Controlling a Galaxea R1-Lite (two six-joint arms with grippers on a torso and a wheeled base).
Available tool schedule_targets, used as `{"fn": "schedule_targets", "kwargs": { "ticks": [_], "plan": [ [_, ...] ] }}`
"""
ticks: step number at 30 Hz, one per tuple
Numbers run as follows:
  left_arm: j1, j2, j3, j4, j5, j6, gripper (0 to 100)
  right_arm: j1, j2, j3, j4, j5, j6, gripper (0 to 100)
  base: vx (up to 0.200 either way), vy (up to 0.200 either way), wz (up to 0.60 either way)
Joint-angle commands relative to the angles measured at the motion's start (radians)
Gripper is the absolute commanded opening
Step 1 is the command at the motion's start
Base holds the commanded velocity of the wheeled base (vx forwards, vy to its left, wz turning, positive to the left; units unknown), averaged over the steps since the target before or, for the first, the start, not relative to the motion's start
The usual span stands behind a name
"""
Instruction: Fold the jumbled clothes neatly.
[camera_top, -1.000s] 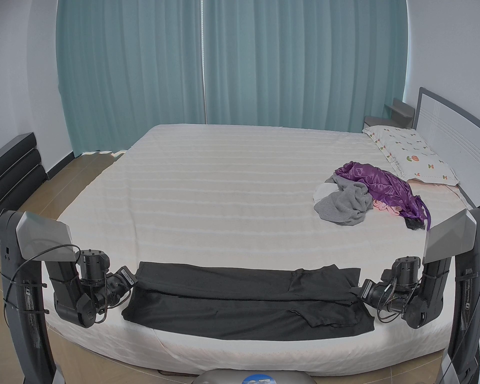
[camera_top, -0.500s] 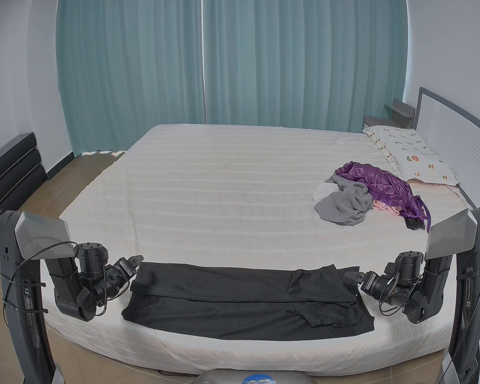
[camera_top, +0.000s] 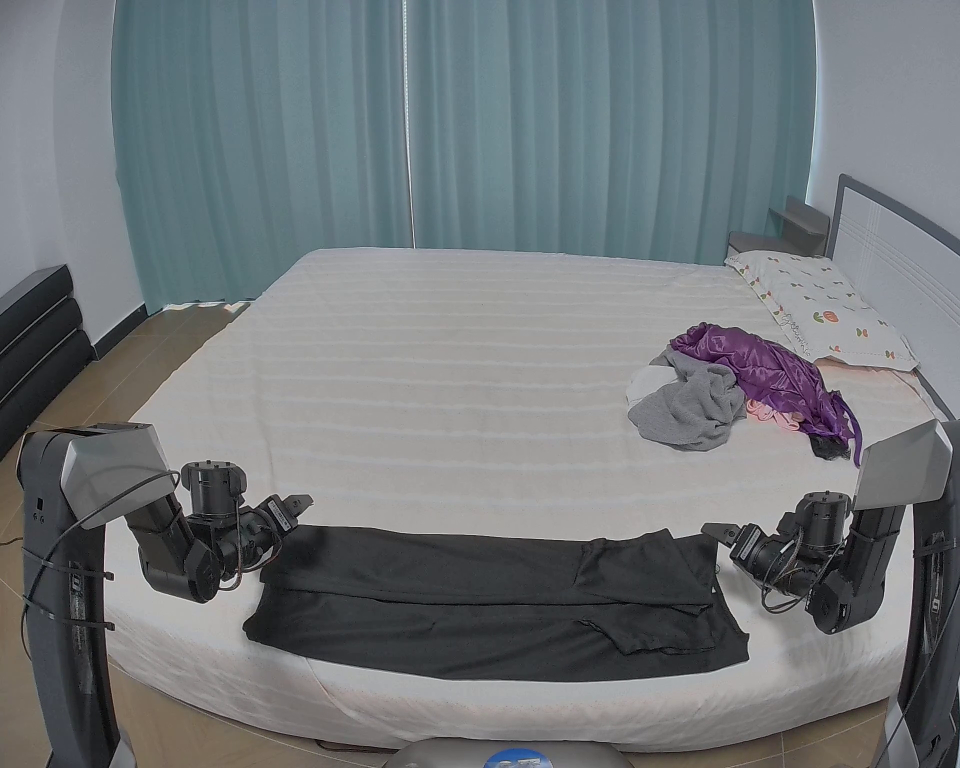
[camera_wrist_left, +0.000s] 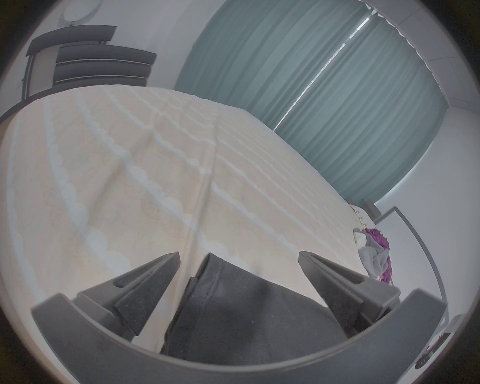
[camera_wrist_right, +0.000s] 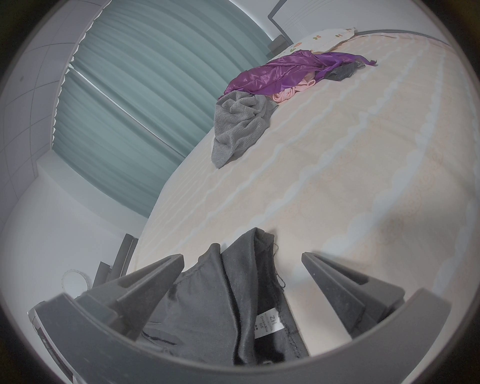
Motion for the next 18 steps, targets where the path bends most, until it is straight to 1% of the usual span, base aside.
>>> {"fn": "schedule_targets", "kwargs": {
  "ticks": [1, 3, 4, 6, 12, 15, 18],
  "plan": [
    [-0.005, 0.036, -0.018, 0.001, -0.026, 0.017, 100, 0.006, 0.022, -0.012, -0.001, -0.001, 0.000, 100, 0.000, 0.000, 0.00],
    [-0.007, 0.040, -0.018, 0.002, -0.029, 0.033, 100, 0.008, 0.022, -0.012, -0.001, -0.001, 0.000, 100, 0.000, 0.000, 0.00],
    [-0.007, 0.042, -0.018, 0.002, -0.029, 0.036, 0, 0.008, 0.022, -0.012, -0.001, -0.001, 0.000, 100, 0.000, 0.000, 0.00],
    [-0.007, 0.060, -0.020, -0.005, -0.023, 0.064, 0, 0.008, 0.024, -0.024, -0.001, -0.001, 0.000, 100, 0.000, 0.000, 0.00],
    [-0.004, 0.063, -0.030, -0.013, 0.004, 0.056, 0, 0.006, 0.037, -0.047, -0.001, -0.003, 0.000, 100, 0.000, 0.000, 0.00],
    [-0.001, 0.063, -0.037, -0.019, 0.038, 0.041, 0, 0.006, 0.047, -0.061, -0.001, -0.003, 0.000, 100, 0.000, 0.000, 0.00],
    [-0.001, 0.060, -0.038, -0.021, 0.047, 0.004, 0, 0.008, 0.057, -0.079, -0.001, -0.009, -0.002, 100, 0.000, 0.000, 0.00]
  ]
}}
